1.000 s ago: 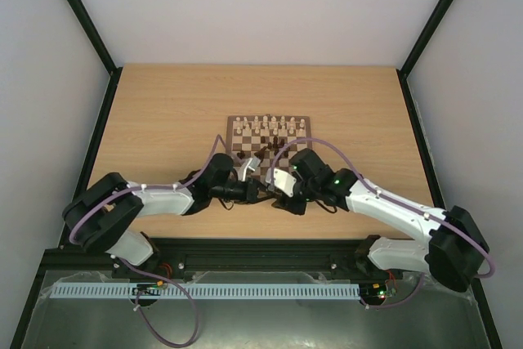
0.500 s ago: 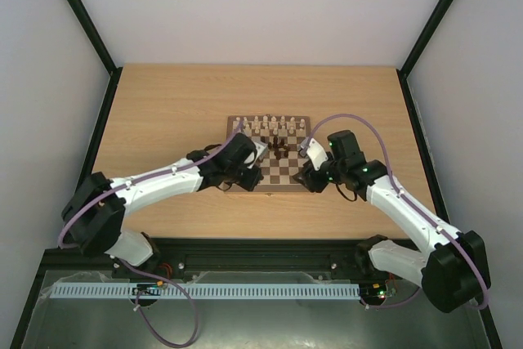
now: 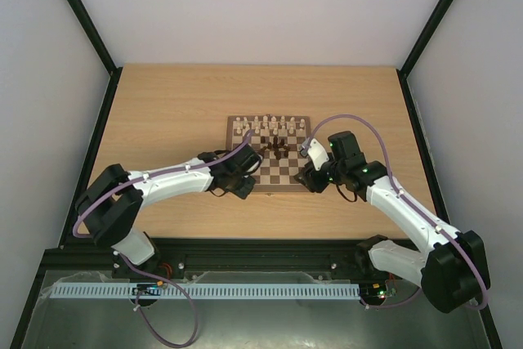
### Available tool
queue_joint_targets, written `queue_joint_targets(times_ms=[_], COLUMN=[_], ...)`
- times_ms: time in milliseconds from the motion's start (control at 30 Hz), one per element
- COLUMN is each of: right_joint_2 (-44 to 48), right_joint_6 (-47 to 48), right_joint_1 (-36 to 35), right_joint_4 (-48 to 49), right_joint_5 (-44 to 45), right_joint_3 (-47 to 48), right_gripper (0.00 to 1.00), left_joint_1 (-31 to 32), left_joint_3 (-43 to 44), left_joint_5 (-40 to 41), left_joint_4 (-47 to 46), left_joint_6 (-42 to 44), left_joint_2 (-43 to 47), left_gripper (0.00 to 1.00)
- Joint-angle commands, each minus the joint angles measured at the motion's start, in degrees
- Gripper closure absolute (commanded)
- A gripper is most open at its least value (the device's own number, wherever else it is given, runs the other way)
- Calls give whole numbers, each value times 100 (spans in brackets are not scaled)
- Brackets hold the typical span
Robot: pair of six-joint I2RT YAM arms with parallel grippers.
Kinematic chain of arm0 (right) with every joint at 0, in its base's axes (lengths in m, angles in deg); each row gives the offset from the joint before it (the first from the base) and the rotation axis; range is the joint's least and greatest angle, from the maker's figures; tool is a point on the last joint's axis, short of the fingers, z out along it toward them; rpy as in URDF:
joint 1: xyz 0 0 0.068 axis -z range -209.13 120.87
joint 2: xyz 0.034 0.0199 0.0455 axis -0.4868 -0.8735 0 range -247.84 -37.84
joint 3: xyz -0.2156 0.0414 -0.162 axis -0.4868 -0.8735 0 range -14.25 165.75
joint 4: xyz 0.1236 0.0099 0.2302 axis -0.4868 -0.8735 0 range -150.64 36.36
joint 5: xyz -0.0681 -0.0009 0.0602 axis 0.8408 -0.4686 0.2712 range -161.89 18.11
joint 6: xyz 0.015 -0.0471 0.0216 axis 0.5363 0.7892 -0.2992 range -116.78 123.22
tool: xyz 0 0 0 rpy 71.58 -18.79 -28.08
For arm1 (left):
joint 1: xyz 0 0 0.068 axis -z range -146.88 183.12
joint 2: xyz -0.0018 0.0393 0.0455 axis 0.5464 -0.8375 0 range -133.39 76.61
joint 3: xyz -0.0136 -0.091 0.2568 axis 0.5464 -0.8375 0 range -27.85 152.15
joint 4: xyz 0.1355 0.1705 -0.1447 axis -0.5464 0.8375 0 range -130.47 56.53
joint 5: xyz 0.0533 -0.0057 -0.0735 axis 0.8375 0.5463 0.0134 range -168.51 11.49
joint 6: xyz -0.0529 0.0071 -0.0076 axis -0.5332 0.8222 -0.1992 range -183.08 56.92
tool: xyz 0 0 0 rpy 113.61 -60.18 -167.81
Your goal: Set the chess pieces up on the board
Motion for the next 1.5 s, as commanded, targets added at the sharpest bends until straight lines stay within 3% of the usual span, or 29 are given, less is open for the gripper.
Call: queue_joint_targets(times_ms=[0,800,933,1267,1467], right_joint_2=[-16,-111,-126,-105,-101], right_joint_6=[4,92,101,109,82], right_joint_1=[19,19,19,19,19], right_joint_4=[22,-102,-121,-150,-217], right_joint_5=[-36,-203,-237,-244,-180], right_joint_3=[-92,-88,-87,-72,80], right_gripper=[45,45,45,45,46], left_joint_1=[36,41,47,40,57], left_joint_3=[167,470,442,444,424], left_joint_5=[264,438,442,525,205], left_joint_4=[107,215,201,191,188], left_joint_6=[-145,-364,-395,-491,-217], left_joint_2=[-69,-521,-422,-389,16], left_gripper=[94,88,81,77,63])
